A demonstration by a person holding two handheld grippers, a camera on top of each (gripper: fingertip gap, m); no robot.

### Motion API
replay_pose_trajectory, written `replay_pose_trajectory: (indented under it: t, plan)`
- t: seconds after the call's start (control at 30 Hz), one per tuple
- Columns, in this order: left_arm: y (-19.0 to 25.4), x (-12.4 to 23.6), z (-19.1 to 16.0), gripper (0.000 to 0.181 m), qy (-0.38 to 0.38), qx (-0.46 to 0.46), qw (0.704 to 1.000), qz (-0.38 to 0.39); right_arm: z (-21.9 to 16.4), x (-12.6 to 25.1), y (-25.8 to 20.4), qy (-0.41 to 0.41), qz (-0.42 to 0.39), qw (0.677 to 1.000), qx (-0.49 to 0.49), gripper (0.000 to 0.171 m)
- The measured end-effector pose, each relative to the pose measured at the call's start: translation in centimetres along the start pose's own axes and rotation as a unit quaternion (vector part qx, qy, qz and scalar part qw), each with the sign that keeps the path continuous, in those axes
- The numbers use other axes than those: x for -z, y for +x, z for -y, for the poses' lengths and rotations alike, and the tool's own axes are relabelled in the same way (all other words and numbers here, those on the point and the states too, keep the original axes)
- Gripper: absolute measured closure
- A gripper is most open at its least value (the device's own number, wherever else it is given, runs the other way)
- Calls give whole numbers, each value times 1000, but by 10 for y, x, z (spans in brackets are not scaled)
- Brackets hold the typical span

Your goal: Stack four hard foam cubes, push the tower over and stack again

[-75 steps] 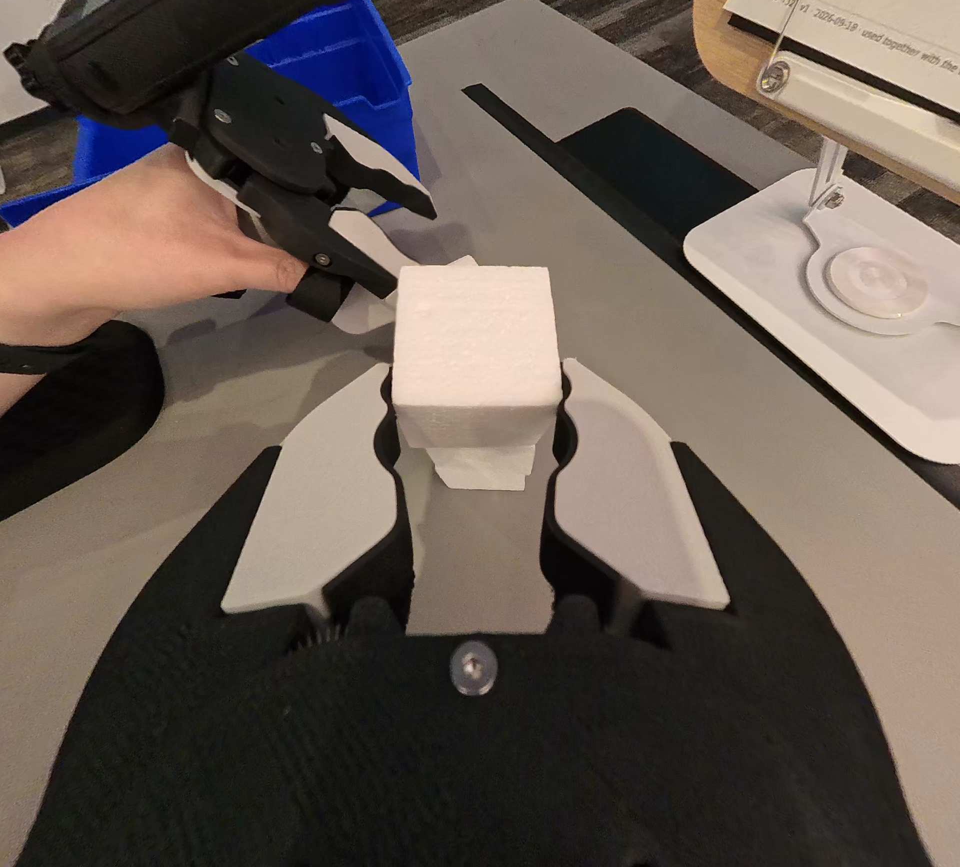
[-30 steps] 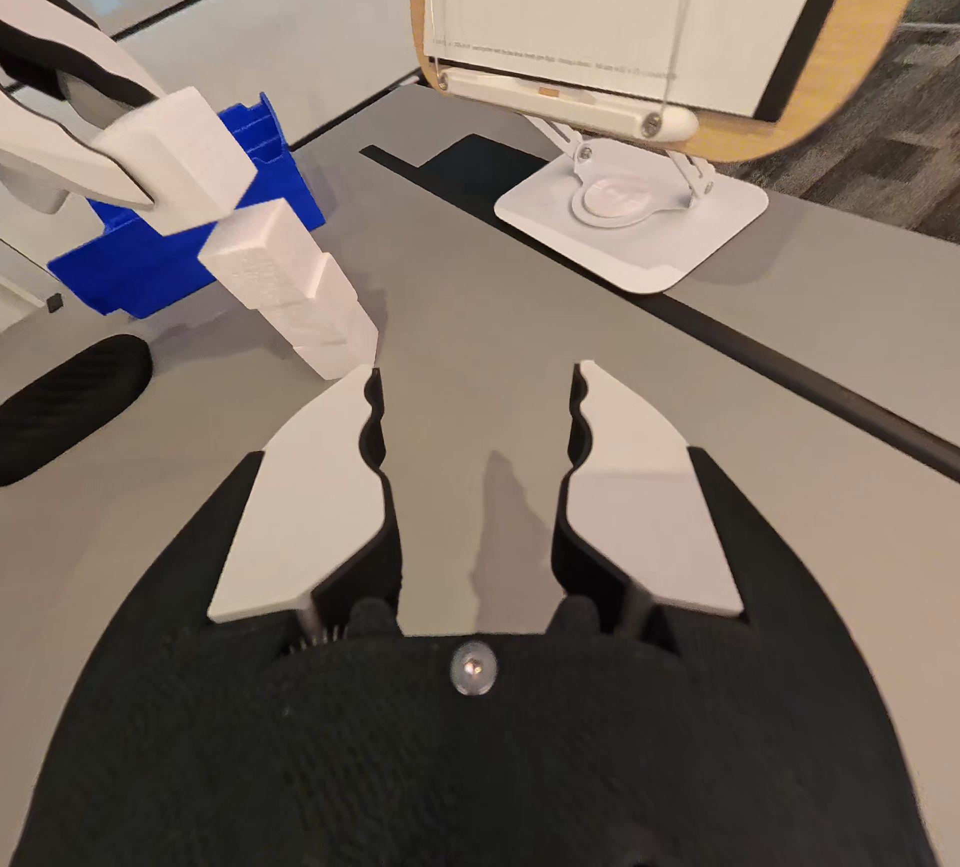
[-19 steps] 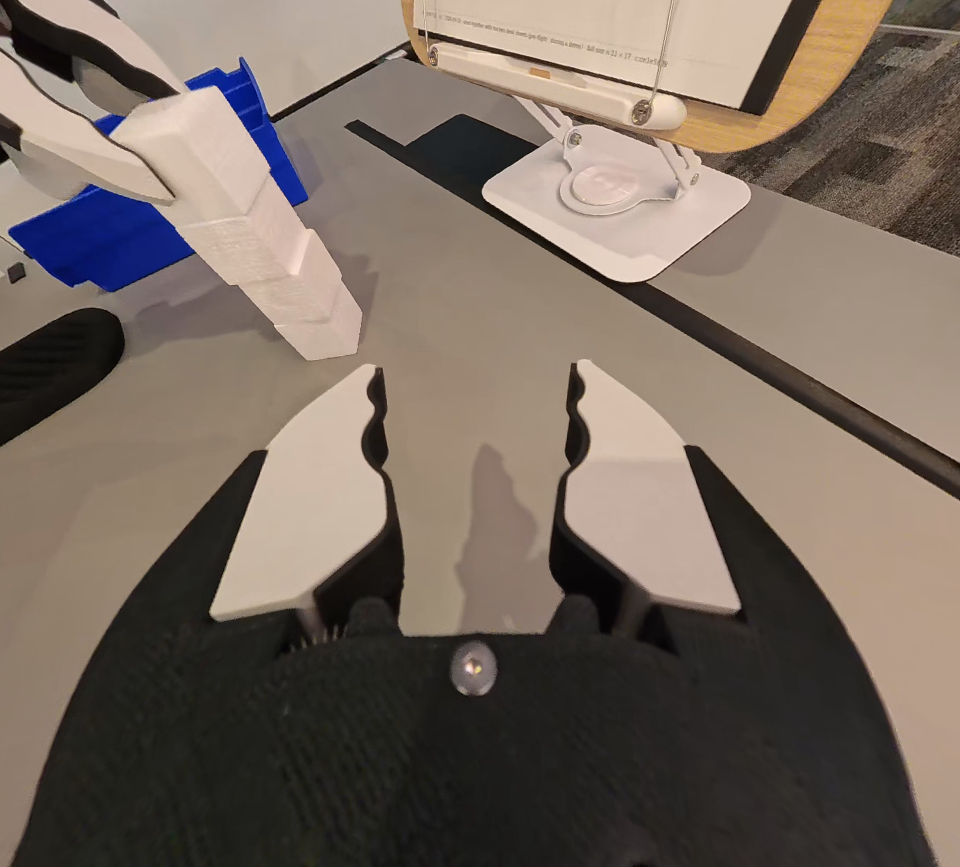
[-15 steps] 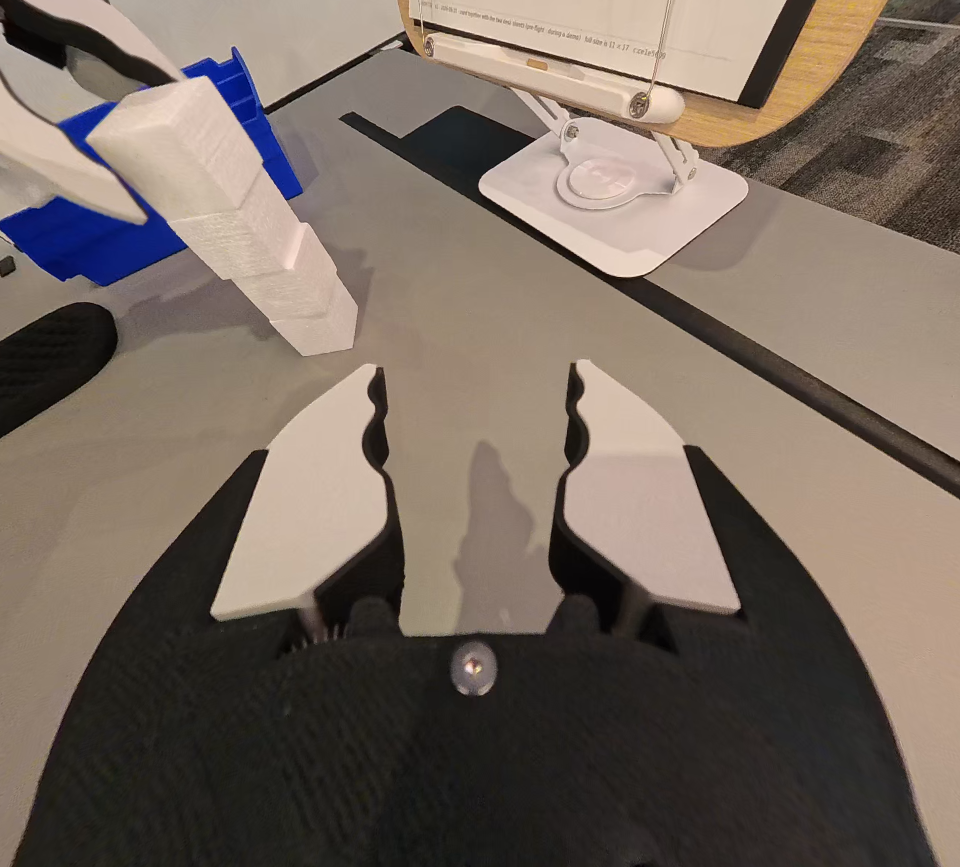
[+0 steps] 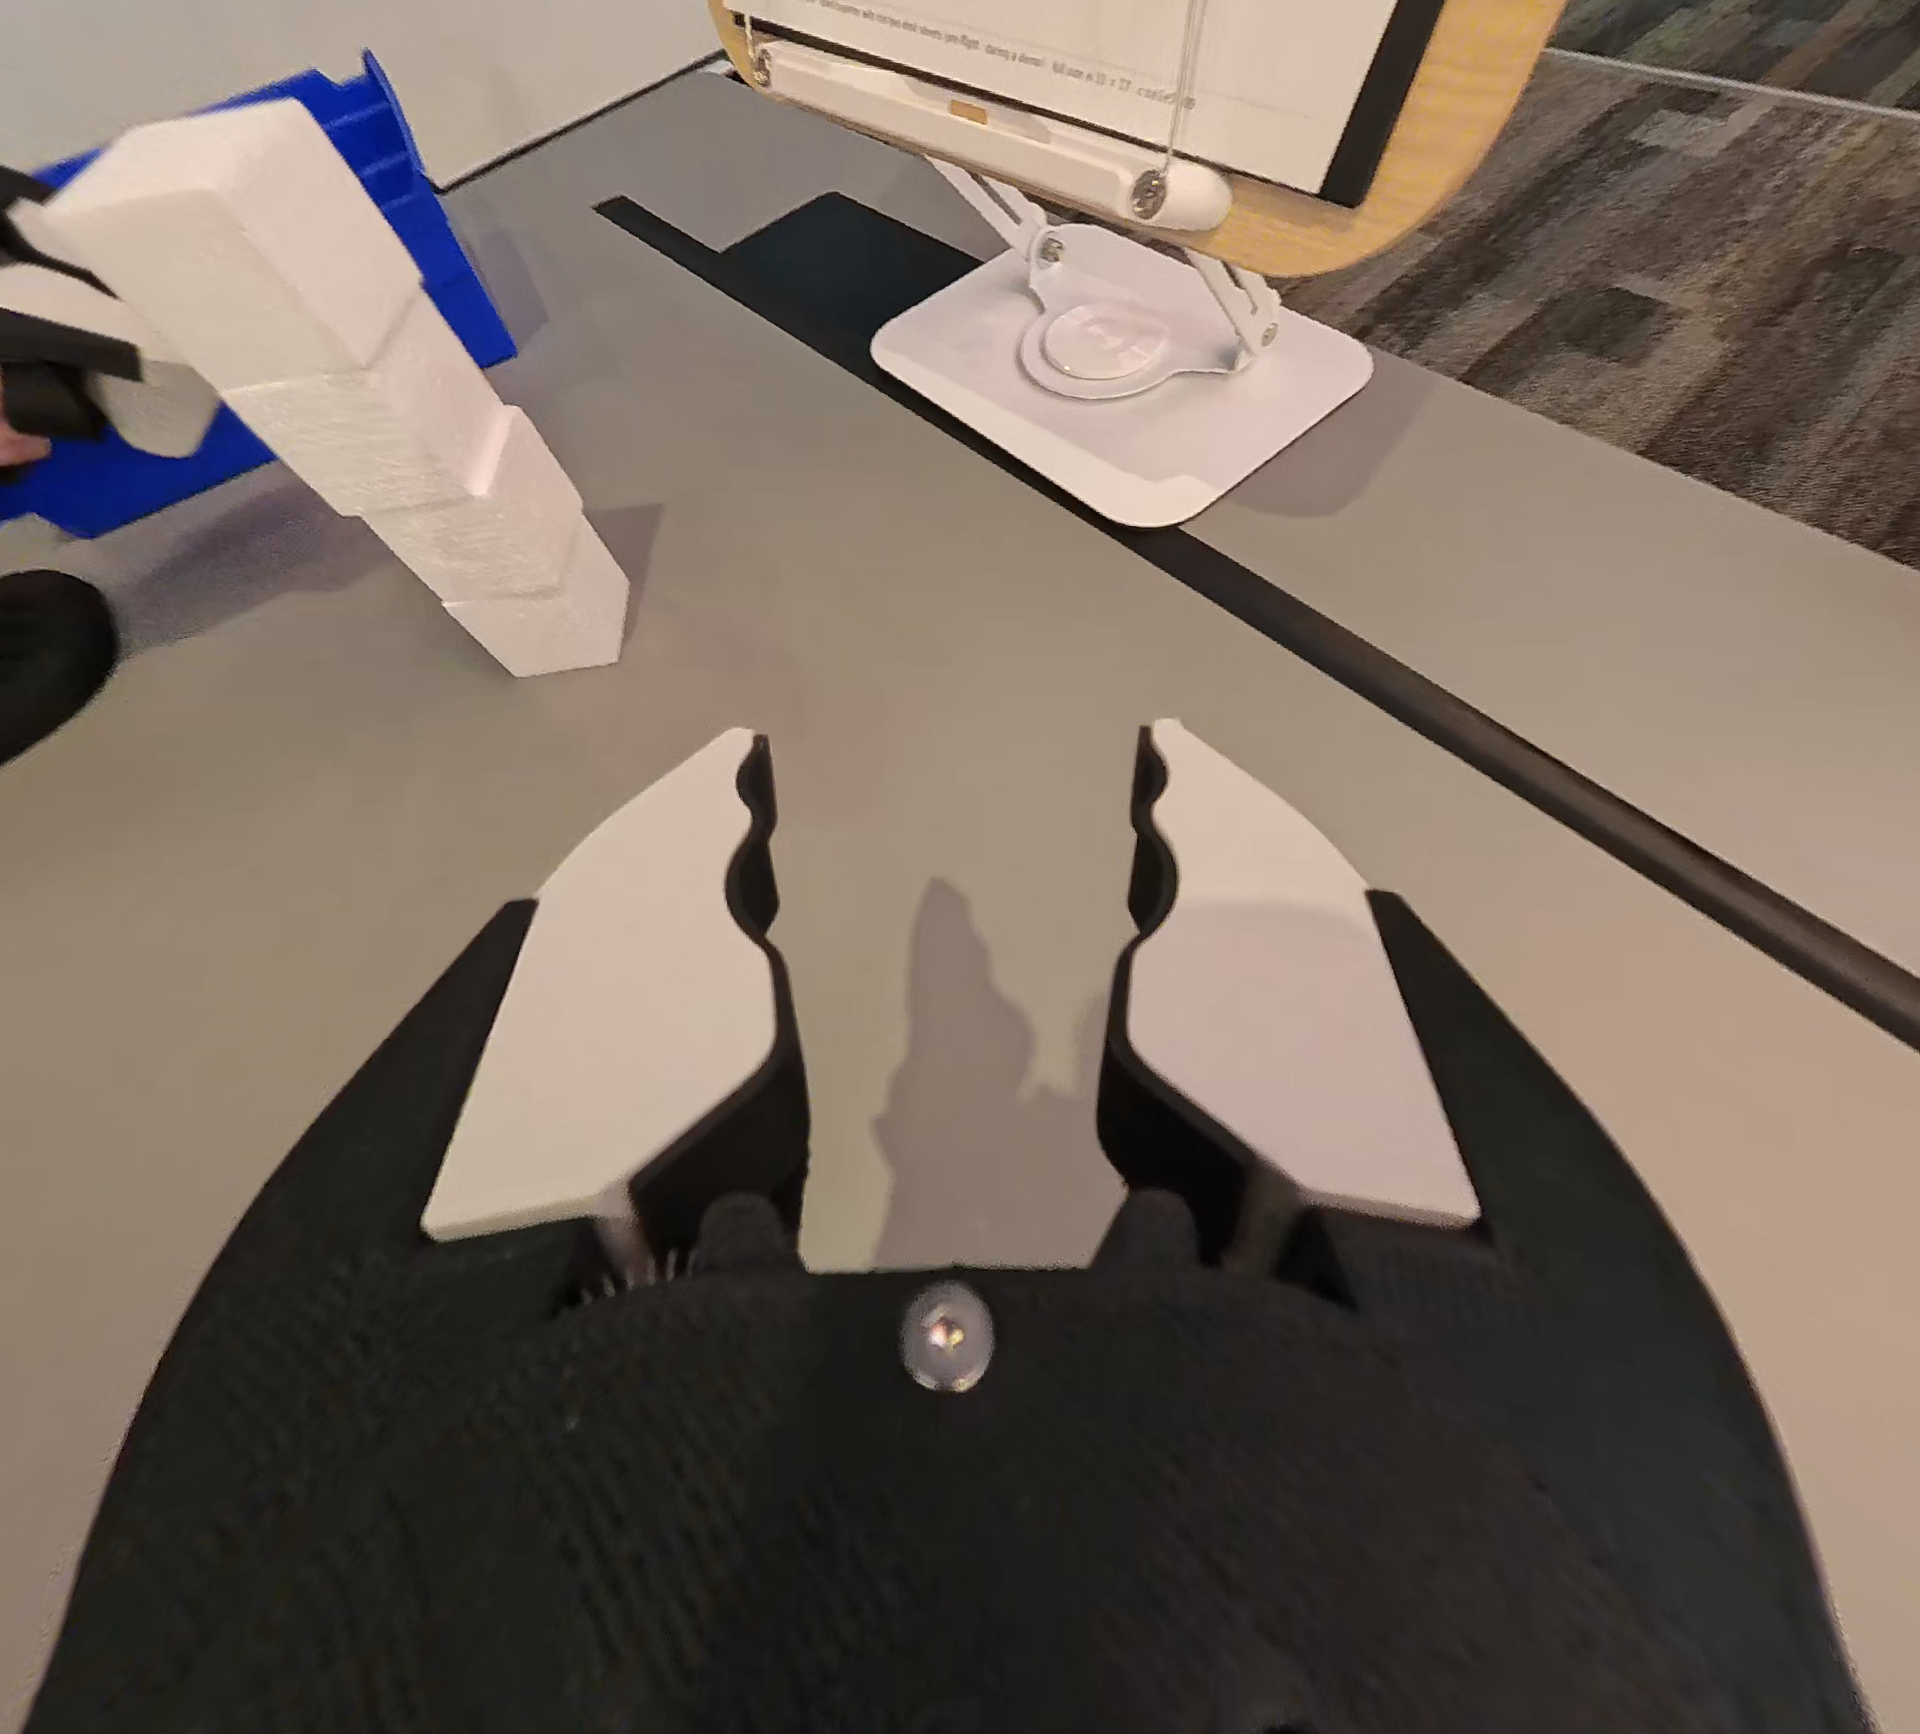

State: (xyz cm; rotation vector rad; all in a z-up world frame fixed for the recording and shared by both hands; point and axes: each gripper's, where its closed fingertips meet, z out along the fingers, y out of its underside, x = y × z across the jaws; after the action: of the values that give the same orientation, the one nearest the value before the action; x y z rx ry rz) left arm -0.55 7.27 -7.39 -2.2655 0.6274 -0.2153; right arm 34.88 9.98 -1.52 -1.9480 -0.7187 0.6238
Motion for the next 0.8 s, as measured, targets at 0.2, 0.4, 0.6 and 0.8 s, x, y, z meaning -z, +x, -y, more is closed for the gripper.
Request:
replay_pose_trajectory:
  t: [0.2,0.4,0.6,0.8]
  plan:
    - [8,-53,7,181,-22,40,998,-40,1,37,24,1,-54,998,10,106]
    - [50,-55,47,181,-18,-105,994,34,20,66,28,93,-12,993,-64,112]
    - [111,-43,77,181,8,-205,977,56,17,83,45,109,-31,990,-82,113]
    - [101,-31,85,164,54,-169,982,55,4,99,55,107,-38,990,-87,113]
